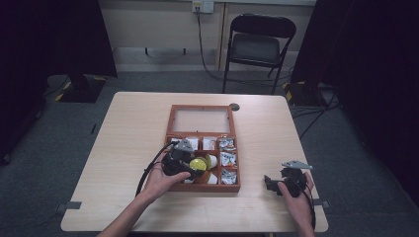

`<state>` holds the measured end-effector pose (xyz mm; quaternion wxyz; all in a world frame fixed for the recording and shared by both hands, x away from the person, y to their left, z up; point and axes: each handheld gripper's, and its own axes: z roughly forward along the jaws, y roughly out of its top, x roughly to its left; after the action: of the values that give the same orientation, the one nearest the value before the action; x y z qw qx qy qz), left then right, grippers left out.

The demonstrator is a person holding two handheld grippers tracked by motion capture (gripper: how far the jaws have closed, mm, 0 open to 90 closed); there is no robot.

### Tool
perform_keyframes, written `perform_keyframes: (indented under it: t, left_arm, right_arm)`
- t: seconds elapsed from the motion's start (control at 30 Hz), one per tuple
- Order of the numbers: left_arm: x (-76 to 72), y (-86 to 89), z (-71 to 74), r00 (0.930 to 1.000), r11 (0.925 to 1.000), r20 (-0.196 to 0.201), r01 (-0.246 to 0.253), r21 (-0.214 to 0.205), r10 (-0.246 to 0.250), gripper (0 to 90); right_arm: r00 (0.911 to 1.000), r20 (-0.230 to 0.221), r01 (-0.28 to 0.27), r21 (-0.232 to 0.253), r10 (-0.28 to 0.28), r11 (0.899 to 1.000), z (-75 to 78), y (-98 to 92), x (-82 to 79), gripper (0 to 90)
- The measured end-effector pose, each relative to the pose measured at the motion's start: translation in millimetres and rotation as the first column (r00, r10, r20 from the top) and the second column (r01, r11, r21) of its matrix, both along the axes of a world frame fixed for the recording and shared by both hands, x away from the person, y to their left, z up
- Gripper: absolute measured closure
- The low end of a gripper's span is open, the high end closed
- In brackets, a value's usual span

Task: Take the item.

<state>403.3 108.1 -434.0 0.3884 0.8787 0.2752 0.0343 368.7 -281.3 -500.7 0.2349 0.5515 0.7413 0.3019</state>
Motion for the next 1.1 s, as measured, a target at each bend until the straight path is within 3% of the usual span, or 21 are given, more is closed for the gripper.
perform_keyframes:
  t: [0.27, 0.8, 1.1]
  left_arm:
    - [-0.4, 4.0, 4.6, 0.9997, 0.9996, 0.016, -0.017, -0.025, 0.017, 39.1]
    - [-6.8, 4.3, 21.0, 0.9988, 0.9988, 0.048, -0.002, -0.048, 0.004, 39.1]
    - [-4.9, 14.6, 27.8, 0.9981, 0.9975, 0.056, -0.022, -0.068, 0.026, 39.0]
  right_arm:
    - [1.0000, 0.000, 0.000, 0.000, 0.000, 1.000, 0.0, 0.0, 0.0, 0.0]
    - [1.0000, 0.000, 0.000, 0.000, 0.000, 1.000, 0.0, 0.0, 0.0, 0.0]
    - [1.0000, 0.000, 0.000, 0.000, 0.000, 1.000, 0.0, 0.0, 0.0, 0.0]
